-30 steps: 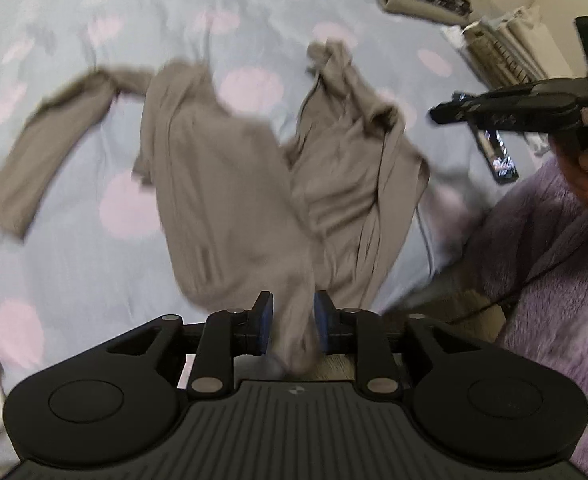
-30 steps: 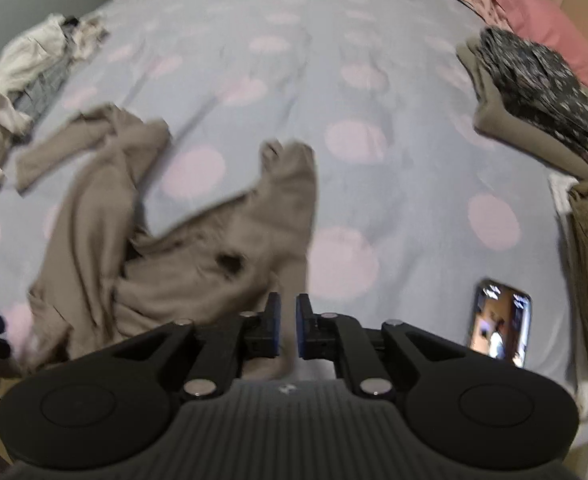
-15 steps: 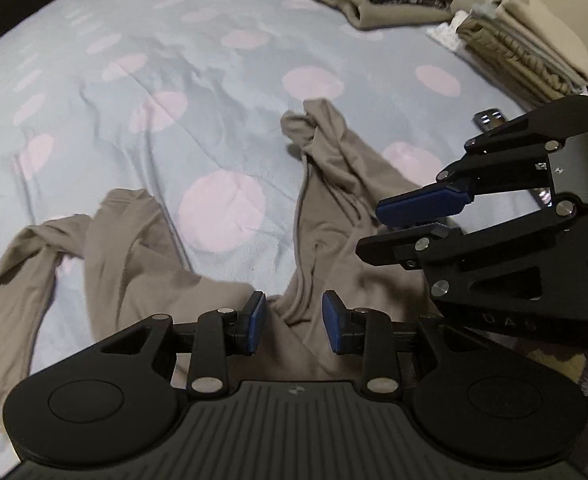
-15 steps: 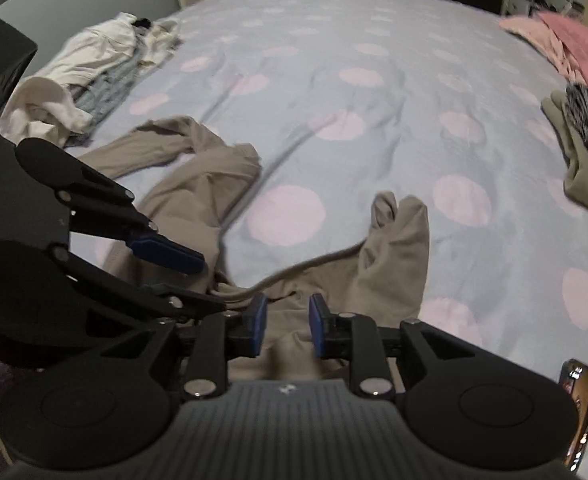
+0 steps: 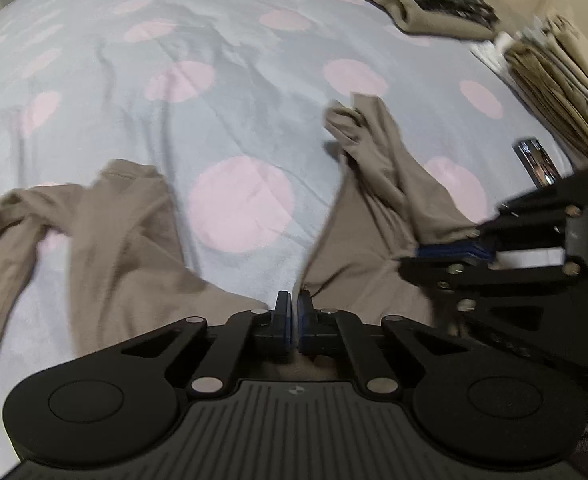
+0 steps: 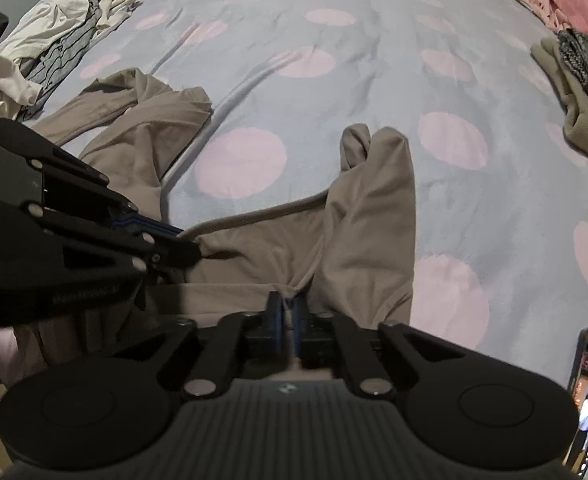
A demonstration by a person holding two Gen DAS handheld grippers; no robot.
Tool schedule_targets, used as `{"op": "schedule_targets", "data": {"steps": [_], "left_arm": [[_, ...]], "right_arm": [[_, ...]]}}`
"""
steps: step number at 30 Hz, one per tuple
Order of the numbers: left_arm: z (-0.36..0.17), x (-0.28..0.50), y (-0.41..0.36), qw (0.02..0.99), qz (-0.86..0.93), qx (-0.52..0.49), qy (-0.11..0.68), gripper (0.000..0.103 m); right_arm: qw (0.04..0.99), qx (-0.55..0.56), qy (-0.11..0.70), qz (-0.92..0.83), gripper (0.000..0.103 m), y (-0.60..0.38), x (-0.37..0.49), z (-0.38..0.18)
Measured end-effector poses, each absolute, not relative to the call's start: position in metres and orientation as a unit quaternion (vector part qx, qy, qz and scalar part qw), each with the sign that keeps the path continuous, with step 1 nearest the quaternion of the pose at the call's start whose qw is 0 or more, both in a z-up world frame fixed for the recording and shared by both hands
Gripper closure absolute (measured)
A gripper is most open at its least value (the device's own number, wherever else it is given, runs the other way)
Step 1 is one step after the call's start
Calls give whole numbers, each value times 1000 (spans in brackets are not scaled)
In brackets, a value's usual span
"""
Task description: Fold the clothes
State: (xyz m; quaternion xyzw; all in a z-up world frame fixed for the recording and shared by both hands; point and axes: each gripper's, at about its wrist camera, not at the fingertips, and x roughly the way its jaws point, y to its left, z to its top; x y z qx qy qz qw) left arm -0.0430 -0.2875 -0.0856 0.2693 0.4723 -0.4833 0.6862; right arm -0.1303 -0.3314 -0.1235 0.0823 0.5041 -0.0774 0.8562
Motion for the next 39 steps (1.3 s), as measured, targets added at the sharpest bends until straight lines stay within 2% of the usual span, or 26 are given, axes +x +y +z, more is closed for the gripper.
{"op": "schedule_targets", "data": {"steps": [17, 26, 29, 33, 39], "left_arm": [[38, 11, -193, 828, -362, 180, 390, 102], [119, 37, -126, 896, -291, 133, 308, 102], [139, 37, -119, 893, -313, 106, 307, 102], [127, 19, -144, 876, -344, 152, 300, 102], [61, 6, -180, 824, -402, 160, 365, 102]], "right_arm": [[898, 79, 411, -137, 100, -359, -164, -50], [917, 23, 341, -204, 100, -384, -162, 14], [920, 9, 324, -221, 100, -395, -159, 33], [915, 5, 337, -221, 100, -403, -150, 35], [880, -11, 392, -269, 100, -422, -135, -6]]}}
